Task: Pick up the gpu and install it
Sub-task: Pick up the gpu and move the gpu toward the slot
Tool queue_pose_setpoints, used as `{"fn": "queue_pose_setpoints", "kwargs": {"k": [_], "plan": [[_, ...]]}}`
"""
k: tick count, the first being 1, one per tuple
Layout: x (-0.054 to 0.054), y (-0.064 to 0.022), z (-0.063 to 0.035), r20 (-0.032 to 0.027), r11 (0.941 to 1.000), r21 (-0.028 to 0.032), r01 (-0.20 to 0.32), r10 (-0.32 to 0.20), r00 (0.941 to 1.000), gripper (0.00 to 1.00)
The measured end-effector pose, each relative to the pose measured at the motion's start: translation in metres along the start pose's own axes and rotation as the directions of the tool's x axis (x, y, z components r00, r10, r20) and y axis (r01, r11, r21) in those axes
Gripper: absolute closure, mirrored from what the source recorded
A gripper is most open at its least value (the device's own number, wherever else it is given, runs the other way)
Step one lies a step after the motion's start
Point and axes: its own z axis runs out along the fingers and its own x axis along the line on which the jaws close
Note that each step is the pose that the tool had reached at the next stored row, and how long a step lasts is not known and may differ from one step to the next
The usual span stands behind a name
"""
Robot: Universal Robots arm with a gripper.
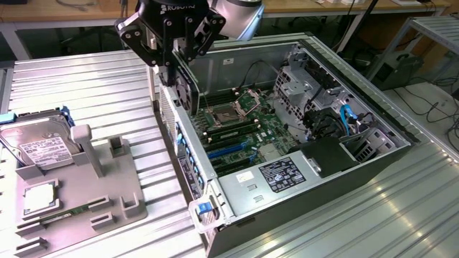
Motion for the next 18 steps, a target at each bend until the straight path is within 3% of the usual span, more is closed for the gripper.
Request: {"fn": "queue_pose_setpoints", "kwargs": {"k": [5,10,15,16,18], "plan": [[0.0,0.0007,0.0,0.0002,1.0,0.0001,-0.005,0.005,1.0,0.72],[-0.002,0.0009,0.0006,0.0019,0.9986,0.001,-0.053,0.053,0.9986,0.72],[-0.011,0.0014,0.0015,0.0027,0.9971,0.0021,-0.076,0.076,0.9971,0.72],[-0.014,0.0015,0.0017,0.0024,0.9969,0.0073,-0.078,0.078,0.997,0.72],[-0.018,0.0014,0.002,0.0021,0.9962,0.0291,-0.083,0.082,0.9966,0.72]]}}
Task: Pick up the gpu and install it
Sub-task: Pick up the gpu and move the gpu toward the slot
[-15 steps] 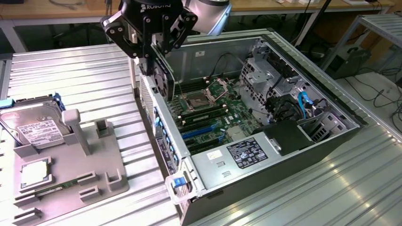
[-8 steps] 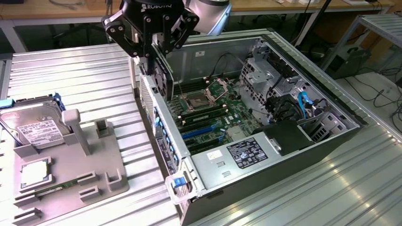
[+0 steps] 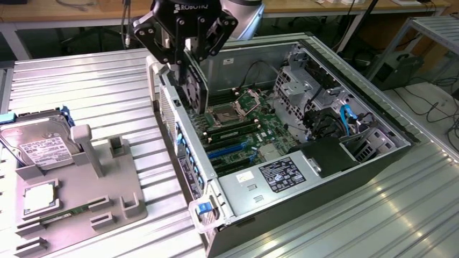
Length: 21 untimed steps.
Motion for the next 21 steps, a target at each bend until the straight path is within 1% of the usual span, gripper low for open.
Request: {"fn": "queue_pose_setpoints", "kwargs": {"k": [2,3,11,15,21], "plan": [[-0.004,0.0002,0.0003,-0.0006,0.9998,0.0196,-0.006,0.006,1.0,0.72],[-0.007,0.0002,0.0006,-0.0006,0.9998,0.0205,-0.008,0.008,1.0,0.72],[-0.038,-0.0007,0.0035,-0.0005,0.9997,0.0207,-0.011,0.011,0.9999,0.72],[-0.053,-0.001,0.0056,0.0008,0.9997,0.0207,-0.013,0.013,0.9999,0.72],[-0.078,-0.0016,0.0094,0.0013,0.9997,0.0208,-0.015,0.015,0.9999,0.72]]}}
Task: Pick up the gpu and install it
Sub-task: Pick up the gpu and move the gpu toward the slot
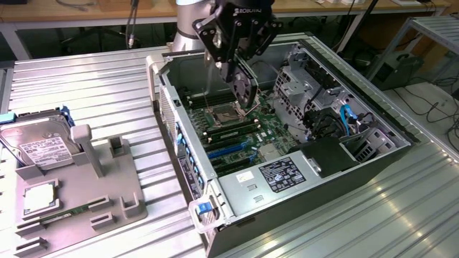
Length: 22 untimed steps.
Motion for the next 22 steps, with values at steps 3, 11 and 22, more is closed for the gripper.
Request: {"fn": "queue_pose_setpoints", "kwargs": {"k": [3,11,22], "plan": [[-0.013,0.0,0.002,0.0001,1.0,0.0,-0.001,0.001,1.0,0.72],[-0.046,0.0006,0.0072,0.0,1.0,0.0001,-0.006,0.006,1.0,0.72],[-0.089,0.002,0.0179,-0.0008,0.9979,0.0014,-0.065,0.065,0.9979,0.72]]}}
